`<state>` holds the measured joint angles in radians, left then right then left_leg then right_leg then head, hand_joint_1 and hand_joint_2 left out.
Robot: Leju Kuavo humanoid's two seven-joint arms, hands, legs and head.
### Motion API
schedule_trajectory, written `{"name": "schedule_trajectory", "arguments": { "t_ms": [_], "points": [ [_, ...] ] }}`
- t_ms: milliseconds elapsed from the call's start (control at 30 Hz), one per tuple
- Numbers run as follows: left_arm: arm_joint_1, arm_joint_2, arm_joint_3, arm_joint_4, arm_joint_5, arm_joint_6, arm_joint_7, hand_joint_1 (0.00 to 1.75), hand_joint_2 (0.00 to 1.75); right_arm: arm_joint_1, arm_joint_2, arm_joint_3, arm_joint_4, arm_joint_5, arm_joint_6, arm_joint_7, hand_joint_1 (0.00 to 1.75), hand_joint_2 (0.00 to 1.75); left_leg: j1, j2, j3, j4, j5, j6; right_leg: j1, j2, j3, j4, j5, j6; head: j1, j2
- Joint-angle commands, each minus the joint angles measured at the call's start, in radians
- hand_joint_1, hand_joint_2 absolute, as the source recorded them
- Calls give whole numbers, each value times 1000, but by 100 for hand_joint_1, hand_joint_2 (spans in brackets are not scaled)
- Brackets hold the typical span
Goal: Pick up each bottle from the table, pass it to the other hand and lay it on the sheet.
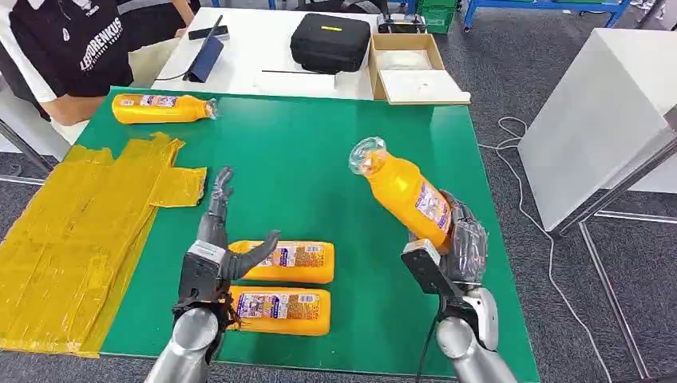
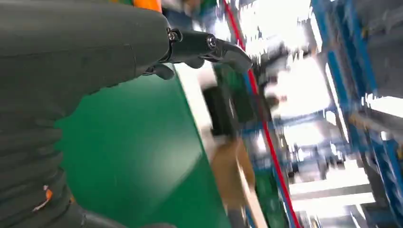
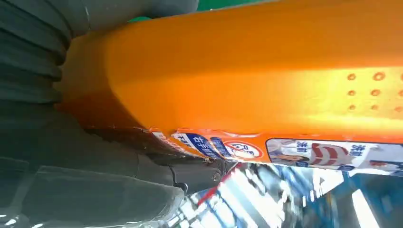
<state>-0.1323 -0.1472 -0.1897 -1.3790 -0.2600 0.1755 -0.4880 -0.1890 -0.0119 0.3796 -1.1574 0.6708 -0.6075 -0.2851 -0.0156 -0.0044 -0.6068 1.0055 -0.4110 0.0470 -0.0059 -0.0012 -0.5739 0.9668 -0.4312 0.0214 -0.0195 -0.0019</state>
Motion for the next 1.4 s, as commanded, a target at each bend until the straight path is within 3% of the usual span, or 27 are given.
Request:
{"name": "schedule_trajectory", "arguments": {
  "t_ms": [33, 200, 300, 400, 600, 1400],
  "points": [
    [-84, -5, -169, 122, 129, -194, 57, 0, 175, -44, 100, 25, 128, -148, -78, -151, 175, 175, 1, -1, 2, 0, 0, -4, 0, -1, 2, 0, 0, -1, 0, 0],
    [-86, 1, -168, 122, 133, -193, 56, 0, 175, -47, 96, 28, 133, -154, -81, -155, 175, 175, 0, 0, 1, -1, 0, -3, 0, 0, 1, 0, 0, -1, 0, 0],
    [-114, -12, -221, 142, 155, -250, 84, 0, 175, -30, 126, 49, 127, -228, -83, -298, 175, 175, 0, -1, 1, 0, 0, -3, 0, 0, 1, 0, 0, -1, 0, 0],
    [-163, -34, -262, 172, 165, -262, 121, 0, 175, -30, 150, 82, 149, -239, -79, -327, 175, 175, 1, -2, 0, 0, 0, -3, 1, -2, 1, 0, 0, -1, 0, 0],
    [-200, -57, -291, 148, 175, -254, 162, 0, 175, -76, 187, 100, 210, -222, -72, -312, 175, 175, 1, 0, 0, 1, 0, -4, 0, 0, 0, 1, 0, -1, 0, 0],
    [-287, -105, -295, 214, 351, -303, 192, 0, 175, -90, 233, 118, 332, -86, -91, -312, 175, 175, 1, -1, 0, 0, 0, -3, 0, -1, 0, 0, 0, -1, 0, 0]
  ]
}}
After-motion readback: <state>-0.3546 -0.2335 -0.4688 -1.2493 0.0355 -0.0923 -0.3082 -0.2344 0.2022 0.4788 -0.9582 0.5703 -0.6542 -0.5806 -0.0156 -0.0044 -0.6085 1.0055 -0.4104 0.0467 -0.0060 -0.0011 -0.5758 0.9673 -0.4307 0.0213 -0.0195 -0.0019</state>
